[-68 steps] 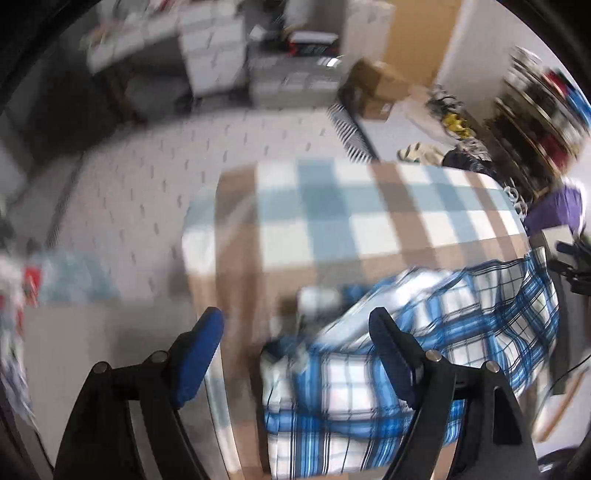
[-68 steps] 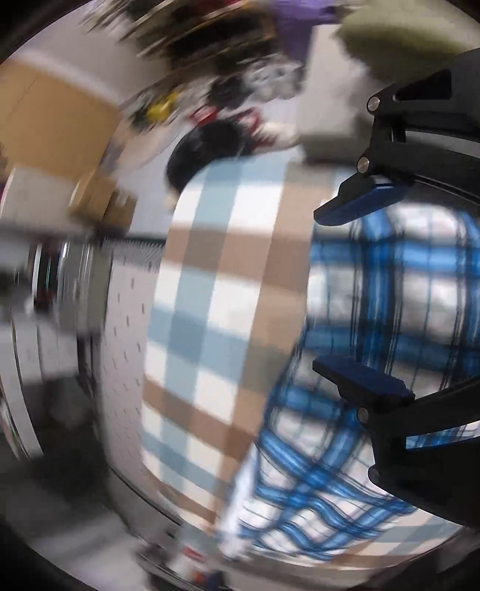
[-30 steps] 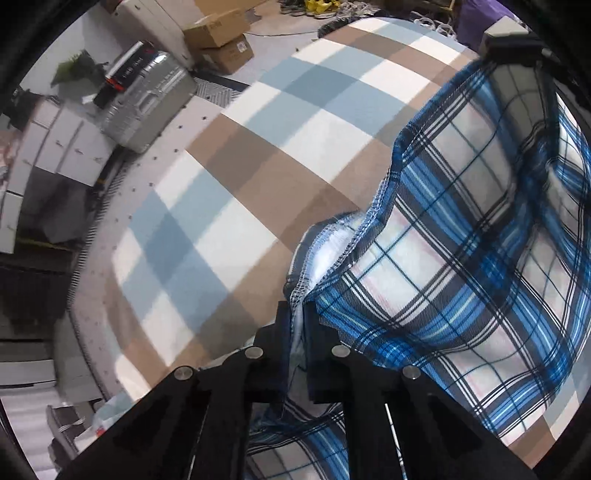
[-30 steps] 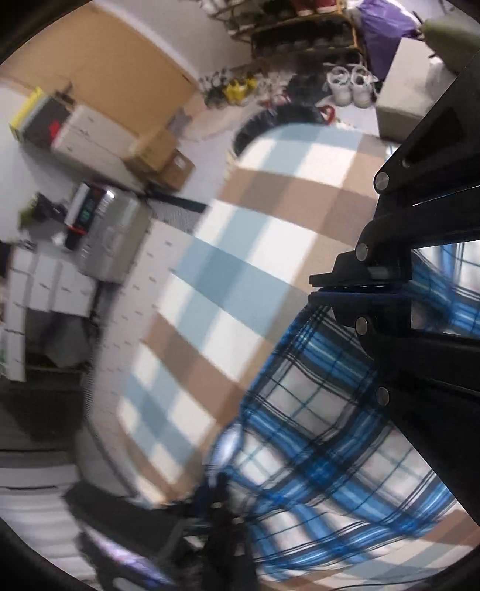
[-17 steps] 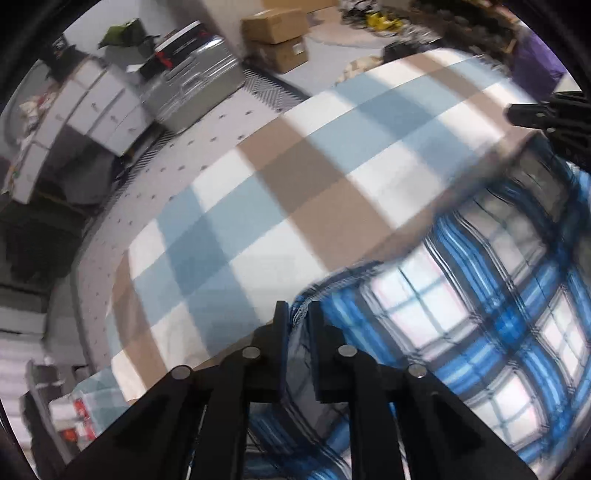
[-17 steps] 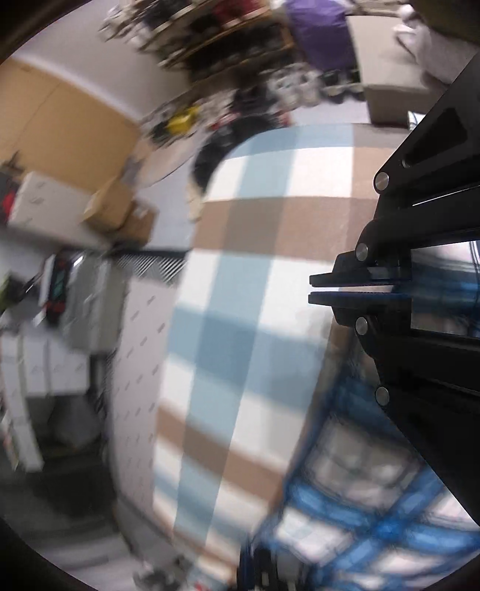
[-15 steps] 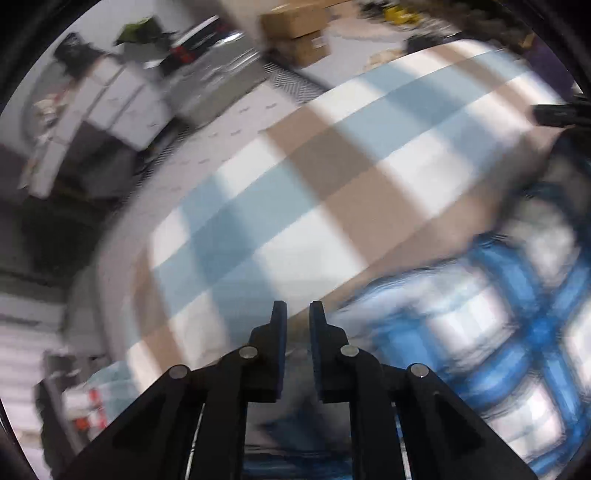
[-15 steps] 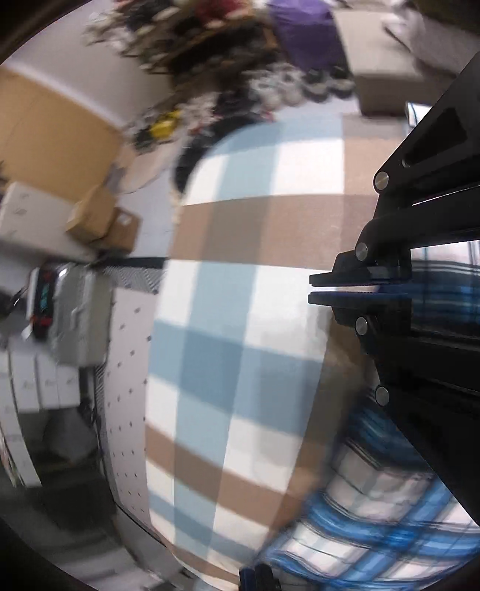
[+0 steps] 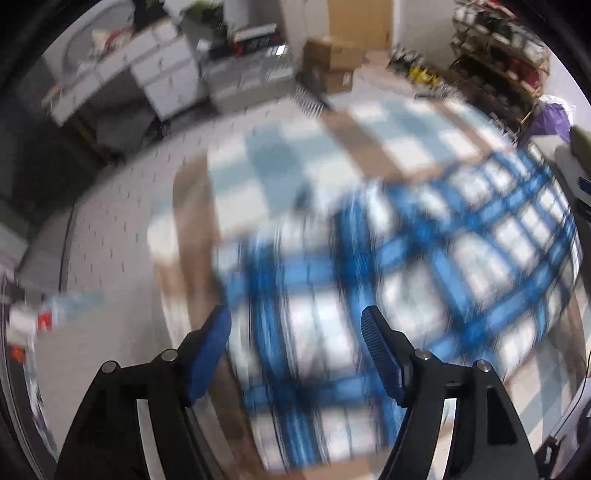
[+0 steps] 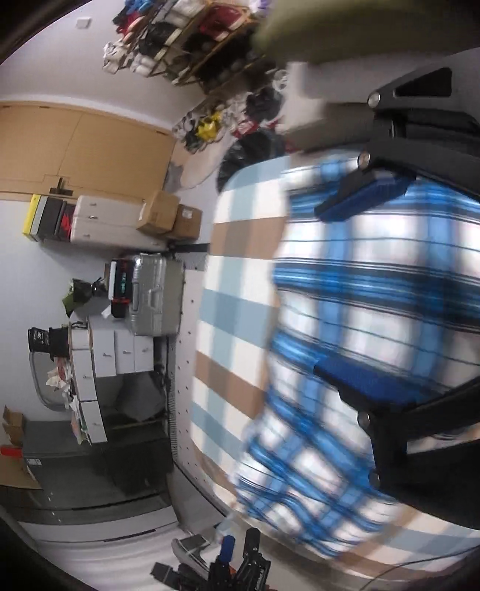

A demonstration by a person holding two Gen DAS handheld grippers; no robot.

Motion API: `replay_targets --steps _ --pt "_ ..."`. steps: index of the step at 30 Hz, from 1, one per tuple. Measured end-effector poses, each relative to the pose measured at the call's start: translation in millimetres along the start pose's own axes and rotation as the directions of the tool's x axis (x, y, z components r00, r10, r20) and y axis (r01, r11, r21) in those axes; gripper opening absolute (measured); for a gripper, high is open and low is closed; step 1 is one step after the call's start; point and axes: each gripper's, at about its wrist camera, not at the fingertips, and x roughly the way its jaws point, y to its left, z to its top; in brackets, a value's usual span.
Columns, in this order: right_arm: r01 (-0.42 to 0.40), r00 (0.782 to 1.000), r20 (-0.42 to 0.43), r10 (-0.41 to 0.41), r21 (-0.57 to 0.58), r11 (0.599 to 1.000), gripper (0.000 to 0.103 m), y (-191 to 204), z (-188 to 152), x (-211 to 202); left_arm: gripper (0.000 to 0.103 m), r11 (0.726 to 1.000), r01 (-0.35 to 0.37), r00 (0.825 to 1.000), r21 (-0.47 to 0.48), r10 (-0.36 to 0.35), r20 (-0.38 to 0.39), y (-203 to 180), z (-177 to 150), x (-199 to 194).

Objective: Fold large clothes
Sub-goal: 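Smooth the folded shirt flat on the bed with both grippers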

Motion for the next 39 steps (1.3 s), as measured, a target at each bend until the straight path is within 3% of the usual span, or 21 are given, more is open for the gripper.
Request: replay_targets --steps 2,5,8,11,13,15,18,19,21,23,24,26,27,28,29,32,33,35,37,39 --pt "0.010 1.000 -0.015 -0.010 -0.012 1.000 0.080 3.6 -27.9 -4.9 0.069 0.999 0.027 1.000 -0.042 -0.027 -0.002 2.1 -18.8 6.4" --pt "-0.006 1.000 -0.025 0.004 -0.083 0.997 0.080 17.7 -62.7 2.5 0.069 0.995 0.096 0.995 -0.031 -0.096 0.019 -13.8 -33.4 8.7" --pt "0.071 0.994 -0.069 -0.083 -0.171 0.983 0.078 37.2 -85.6 23.1 0.069 0.999 0.041 0.997 0.023 -0.043 0.072 -39.1 -36.8 11.9" --pt "0.144 0.979 -0.117 -0.166 -0.180 0.973 0.078 35.2 -92.7 39.7 0.069 0.997 -0.071 0.997 0.043 0.071 0.006 -50.9 -35.0 39.3" --pt "0.139 0.974 -0.159 -0.163 -0.151 0.979 0.078 23.9 -92.5 44.3 0.069 0.992 -0.126 0.991 0.022 0.127 -0.051 -46.9 -35.1 59.6" --pt "0.138 0.967 -0.200 -0.161 -0.124 0.983 0.078 10.2 -92.0 47.7 0.073 0.994 -0.098 0.994 -0.049 0.095 -0.050 -33.2 -34.5 63.6" --pt "0.197 0.960 -0.185 -0.212 -0.094 0.976 0.077 1.3 -83.4 36.8 0.073 0.989 -0.085 0.995 -0.118 0.078 -0.058 -17.8 -26.6 56.8" --pt "0.161 0.974 -0.152 -0.167 -0.056 0.985 0.077 2.1 -75.0 25.7 0.073 0.987 -0.082 0.997 -0.136 0.079 -0.027 -16.1 -23.2 48.8" --pt "0.055 0.994 -0.092 -0.054 0.008 0.998 0.077 10.8 -61.2 8.8 0.072 0.986 -0.011 0.996 -0.164 0.024 0.081 -19.5 -12.5 21.4" --pt "-0.068 0.997 -0.039 0.069 0.028 0.997 0.077 37.0 -41.7 -1.2 0.073 0.978 0.141 0.980 -0.151 -0.116 0.165 -34.5 2.4 -0.4" --pt "-0.113 0.993 -0.030 0.114 0.028 0.993 0.077 48.6 -35.9 -0.5 0.073 0.957 0.260 0.954 -0.131 -0.235 0.185 -46.1 11.9 -4.5" --pt "-0.236 0.971 -0.038 0.238 0.035 0.971 0.077 78.9 -26.0 12.7 0.073 0.917 0.387 0.915 -0.103 -0.367 0.168 -64.1 24.1 3.8" --pt "-0.280 0.958 -0.051 0.282 0.045 0.959 0.077 89.5 -27.0 20.7 0.073 0.916 0.390 0.916 -0.097 -0.375 0.145 -73.5 30.8 14.6" --pt "-0.337 0.938 -0.068 0.340 0.061 0.940 0.075 98.3 -28.4 33.5 0.073 0.930 0.355 0.931 -0.092 -0.343 0.127 -80.0 31.7 25.0" --pt "-0.342 0.932 -0.100 0.348 0.070 0.937 0.075 105.7 -31.4 49.1 0.073 0.950 0.302 0.951 -0.079 -0.294 0.102 -87.7 34.9 37.7" --pt "-0.196 0.959 -0.201 0.198 0.030 0.980 0.074 118.7 -47.8 84.7 0.074 0.985 0.167 0.986 -0.036 -0.167 0.000 -98.5 36.7 76.1" --pt "-0.180 0.966 -0.188 0.176 -0.003 0.984 0.074 122.6 -52.9 87.8 0.076 0.985 0.170 0.985 -0.034 -0.170 0.014 -95.6 36.4 80.4" --pt "-0.192 0.964 -0.190 0.184 -0.020 0.981 0.074 124.2 -54.4 86.8 0.091 0.990 0.137 0.991 -0.033 -0.137 0.009 -89.5 39.9 84.4" --pt "-0.279 0.943 -0.177 0.281 0.033 0.960 0.071 106.0 -50.8 78.7 0.091 0.988 0.137 0.991 -0.072 -0.137 0.003 -79.0 45.7 85.2" --pt "-0.229 0.966 -0.116 0.233 0.048 0.972 0.073 79.2 -47.4 64.0 0.091 0.991 0.107 0.994 -0.085 -0.106 0.016 -74.3 52.6 79.9"
